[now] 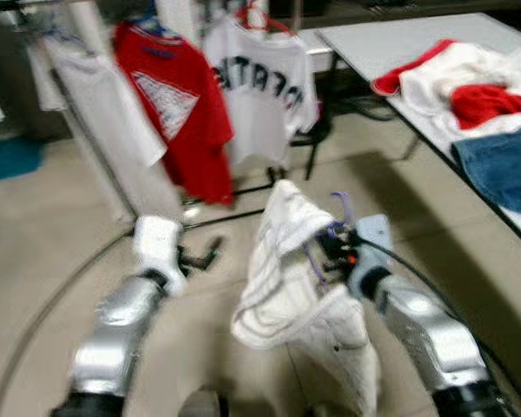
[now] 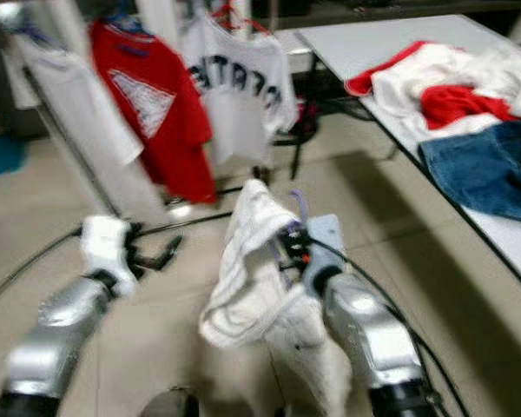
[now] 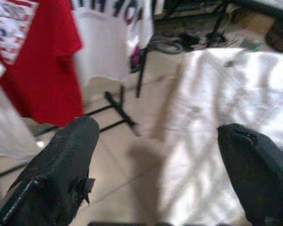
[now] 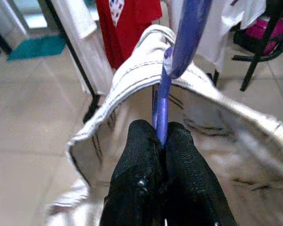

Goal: Hang hanger

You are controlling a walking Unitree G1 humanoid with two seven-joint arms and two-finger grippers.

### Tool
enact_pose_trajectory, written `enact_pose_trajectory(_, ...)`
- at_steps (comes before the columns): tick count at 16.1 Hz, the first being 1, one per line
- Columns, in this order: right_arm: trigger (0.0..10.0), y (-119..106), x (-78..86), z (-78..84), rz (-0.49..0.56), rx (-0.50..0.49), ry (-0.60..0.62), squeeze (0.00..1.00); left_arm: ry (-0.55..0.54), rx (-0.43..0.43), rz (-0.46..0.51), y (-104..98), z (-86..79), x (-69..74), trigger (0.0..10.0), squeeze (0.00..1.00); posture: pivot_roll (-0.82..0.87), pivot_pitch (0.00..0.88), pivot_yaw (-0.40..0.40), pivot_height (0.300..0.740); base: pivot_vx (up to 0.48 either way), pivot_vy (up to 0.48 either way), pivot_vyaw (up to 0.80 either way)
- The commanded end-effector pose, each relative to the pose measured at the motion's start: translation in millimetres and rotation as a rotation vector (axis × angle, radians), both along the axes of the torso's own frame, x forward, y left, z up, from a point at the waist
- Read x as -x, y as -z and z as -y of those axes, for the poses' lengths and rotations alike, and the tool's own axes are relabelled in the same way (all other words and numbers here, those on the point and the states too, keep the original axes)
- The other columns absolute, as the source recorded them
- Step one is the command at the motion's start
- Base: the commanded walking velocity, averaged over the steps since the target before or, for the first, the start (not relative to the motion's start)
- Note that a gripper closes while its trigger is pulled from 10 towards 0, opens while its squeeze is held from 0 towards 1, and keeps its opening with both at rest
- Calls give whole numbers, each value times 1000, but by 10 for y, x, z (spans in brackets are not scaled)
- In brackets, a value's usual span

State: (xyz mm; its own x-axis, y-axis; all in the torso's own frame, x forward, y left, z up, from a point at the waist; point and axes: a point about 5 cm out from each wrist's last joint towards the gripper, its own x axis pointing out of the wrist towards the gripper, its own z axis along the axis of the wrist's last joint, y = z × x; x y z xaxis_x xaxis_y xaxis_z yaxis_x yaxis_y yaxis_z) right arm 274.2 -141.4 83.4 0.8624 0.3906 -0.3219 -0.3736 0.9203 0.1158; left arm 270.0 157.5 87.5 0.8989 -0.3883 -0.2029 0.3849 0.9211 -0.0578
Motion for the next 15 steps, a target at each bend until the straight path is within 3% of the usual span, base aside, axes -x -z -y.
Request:
enact_pose_trajectory(1,10000,-150,-49,-26,71,-26,-3,0,-5,-21,13,-39,-54,-16,10000,157,-114,82,22,740,0,-409,800)
enact_pose_trajectory(5,10000,-159,-50,-6,76,-25,10,0,-1,-18,20,-45,-30,-30,10000,157,-115,79,32,740,0,-409,800)
enact_pose_trajectory(8,10000,-159,-66,61,92,-16,121,0,-18,11,56,-108,-21,-49,10000,47,-115,79,32,740,0,-124,0)
enact_pose_trajectory(11,10000,-132,-75,107,89,35,201,0,-42,4,67,-141,-75,-100,10000,63,-108,72,49,740,0,0,0)
enact_pose_trajectory(15,10000,-175,-59,111,89,-67,224,0,-30,46,98,-208,-68,-126,10000,75,-111,69,55,740,156,0,0)
